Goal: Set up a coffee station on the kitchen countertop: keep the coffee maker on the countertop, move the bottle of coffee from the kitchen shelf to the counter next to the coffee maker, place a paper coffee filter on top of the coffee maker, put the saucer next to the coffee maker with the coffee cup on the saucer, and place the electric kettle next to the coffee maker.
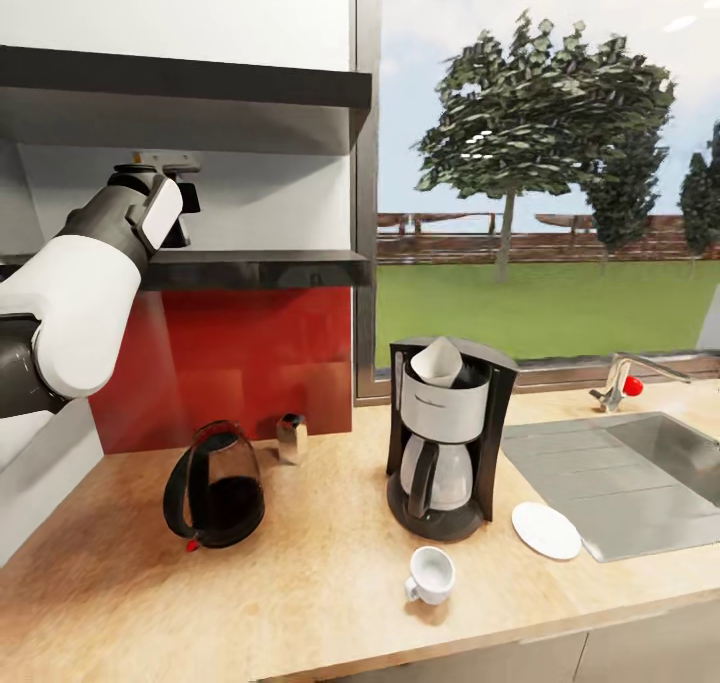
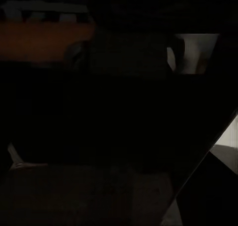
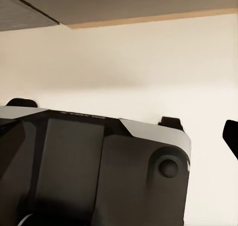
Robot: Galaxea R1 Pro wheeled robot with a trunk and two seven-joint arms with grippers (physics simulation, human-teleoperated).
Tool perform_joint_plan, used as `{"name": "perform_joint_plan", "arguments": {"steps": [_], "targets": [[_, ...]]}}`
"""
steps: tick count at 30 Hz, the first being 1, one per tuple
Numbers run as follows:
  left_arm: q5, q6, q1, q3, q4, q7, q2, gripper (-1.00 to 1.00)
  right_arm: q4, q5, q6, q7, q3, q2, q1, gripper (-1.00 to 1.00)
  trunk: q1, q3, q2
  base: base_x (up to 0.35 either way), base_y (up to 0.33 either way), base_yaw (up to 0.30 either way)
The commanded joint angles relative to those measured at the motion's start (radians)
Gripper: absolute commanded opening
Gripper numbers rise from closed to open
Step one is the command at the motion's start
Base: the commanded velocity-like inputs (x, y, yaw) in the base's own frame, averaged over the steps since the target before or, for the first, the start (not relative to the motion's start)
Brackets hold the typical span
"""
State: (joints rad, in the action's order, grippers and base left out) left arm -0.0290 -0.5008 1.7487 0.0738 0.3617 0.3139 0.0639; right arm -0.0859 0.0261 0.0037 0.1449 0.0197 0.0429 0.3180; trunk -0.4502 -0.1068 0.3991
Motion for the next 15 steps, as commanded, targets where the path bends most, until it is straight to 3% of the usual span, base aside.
{"name": "perform_joint_plan", "arguments": {"steps": [1, 15], "targets": [[-0.005, -0.005, 0.0, 0.005, 0.002, -0.001, -0.001, -1.0, -0.002, 0.003, 0.0, 0.002, 0.002, 0.0, 0.001, 1.0, 0.0, 0.0, 0.001, -0.324, -0.059, 0.0], [-0.003, -0.006, 0.0, 0.004, 0.0, -0.001, -0.004, -1.0, -0.002, 0.003, -0.002, -0.001, 0.002, 0.0, 0.001, 1.0, 0.0, 0.0, 0.001, -0.303, -0.149, 0.0]]}}
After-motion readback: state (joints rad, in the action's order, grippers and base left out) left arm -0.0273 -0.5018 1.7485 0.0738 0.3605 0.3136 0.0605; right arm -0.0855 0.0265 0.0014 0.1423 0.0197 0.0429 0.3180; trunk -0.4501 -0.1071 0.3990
